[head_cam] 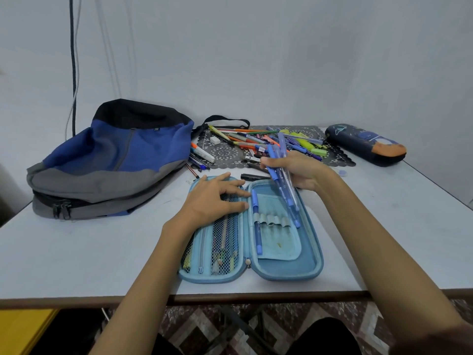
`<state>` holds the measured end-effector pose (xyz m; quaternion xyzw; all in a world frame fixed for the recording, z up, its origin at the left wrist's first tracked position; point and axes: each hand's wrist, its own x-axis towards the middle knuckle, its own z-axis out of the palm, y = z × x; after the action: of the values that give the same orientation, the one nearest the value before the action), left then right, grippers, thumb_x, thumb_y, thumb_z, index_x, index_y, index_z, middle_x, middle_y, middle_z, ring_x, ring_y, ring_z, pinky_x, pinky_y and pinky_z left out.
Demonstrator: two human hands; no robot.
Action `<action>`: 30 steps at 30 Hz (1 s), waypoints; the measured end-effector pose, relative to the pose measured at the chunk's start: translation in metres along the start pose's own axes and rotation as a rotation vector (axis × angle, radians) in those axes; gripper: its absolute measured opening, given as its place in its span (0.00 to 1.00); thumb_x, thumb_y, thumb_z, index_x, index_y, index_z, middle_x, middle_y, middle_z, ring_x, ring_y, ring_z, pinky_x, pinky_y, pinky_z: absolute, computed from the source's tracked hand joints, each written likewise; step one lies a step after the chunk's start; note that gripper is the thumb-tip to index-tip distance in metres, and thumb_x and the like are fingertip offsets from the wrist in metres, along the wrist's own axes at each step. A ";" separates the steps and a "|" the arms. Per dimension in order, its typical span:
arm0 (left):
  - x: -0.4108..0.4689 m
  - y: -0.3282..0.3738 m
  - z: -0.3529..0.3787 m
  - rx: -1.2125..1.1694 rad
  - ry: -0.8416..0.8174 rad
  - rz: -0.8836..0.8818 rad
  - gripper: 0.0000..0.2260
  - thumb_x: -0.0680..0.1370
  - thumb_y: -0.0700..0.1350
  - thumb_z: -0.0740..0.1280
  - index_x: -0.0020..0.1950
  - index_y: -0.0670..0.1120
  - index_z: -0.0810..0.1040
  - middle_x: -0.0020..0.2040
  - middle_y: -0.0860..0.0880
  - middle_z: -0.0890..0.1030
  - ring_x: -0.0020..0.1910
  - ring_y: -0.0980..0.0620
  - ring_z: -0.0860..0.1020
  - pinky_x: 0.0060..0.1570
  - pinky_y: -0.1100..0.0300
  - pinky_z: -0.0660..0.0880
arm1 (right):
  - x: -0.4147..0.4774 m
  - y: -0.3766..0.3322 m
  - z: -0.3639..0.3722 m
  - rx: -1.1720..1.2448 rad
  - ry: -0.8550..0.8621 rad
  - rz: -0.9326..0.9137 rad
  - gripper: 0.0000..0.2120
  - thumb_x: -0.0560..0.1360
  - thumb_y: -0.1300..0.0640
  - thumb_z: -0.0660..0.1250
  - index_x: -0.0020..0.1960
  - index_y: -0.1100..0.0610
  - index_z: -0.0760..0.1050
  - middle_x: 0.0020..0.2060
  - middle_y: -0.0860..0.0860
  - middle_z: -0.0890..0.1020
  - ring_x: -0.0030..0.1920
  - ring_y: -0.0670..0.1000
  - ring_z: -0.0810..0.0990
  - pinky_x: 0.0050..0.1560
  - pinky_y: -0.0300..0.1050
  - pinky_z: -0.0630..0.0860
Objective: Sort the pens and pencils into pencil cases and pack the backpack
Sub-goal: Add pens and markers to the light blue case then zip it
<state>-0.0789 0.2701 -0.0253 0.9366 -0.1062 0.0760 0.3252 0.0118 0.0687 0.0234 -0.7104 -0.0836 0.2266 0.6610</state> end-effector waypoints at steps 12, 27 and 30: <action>0.000 -0.001 0.001 -0.001 -0.007 0.006 0.18 0.69 0.61 0.70 0.57 0.62 0.80 0.70 0.60 0.71 0.75 0.60 0.59 0.76 0.45 0.44 | 0.011 -0.010 -0.011 -0.040 0.228 -0.140 0.11 0.74 0.60 0.72 0.53 0.62 0.74 0.42 0.55 0.82 0.39 0.50 0.80 0.41 0.50 0.79; 0.000 -0.001 0.000 0.007 -0.005 0.010 0.13 0.74 0.54 0.72 0.58 0.61 0.81 0.71 0.60 0.71 0.75 0.60 0.59 0.76 0.45 0.45 | 0.018 -0.020 -0.003 -0.118 0.384 -0.249 0.09 0.76 0.63 0.69 0.54 0.65 0.74 0.38 0.56 0.80 0.28 0.44 0.78 0.29 0.40 0.70; -0.001 0.000 0.000 0.010 -0.002 0.010 0.13 0.74 0.54 0.72 0.58 0.61 0.80 0.71 0.60 0.71 0.75 0.60 0.59 0.76 0.46 0.44 | 0.016 -0.025 -0.005 -0.176 0.406 -0.291 0.06 0.75 0.62 0.69 0.49 0.63 0.73 0.36 0.57 0.77 0.26 0.45 0.75 0.26 0.37 0.69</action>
<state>-0.0795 0.2705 -0.0256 0.9378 -0.1109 0.0771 0.3199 0.0327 0.0740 0.0450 -0.7766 -0.0700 -0.0264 0.6256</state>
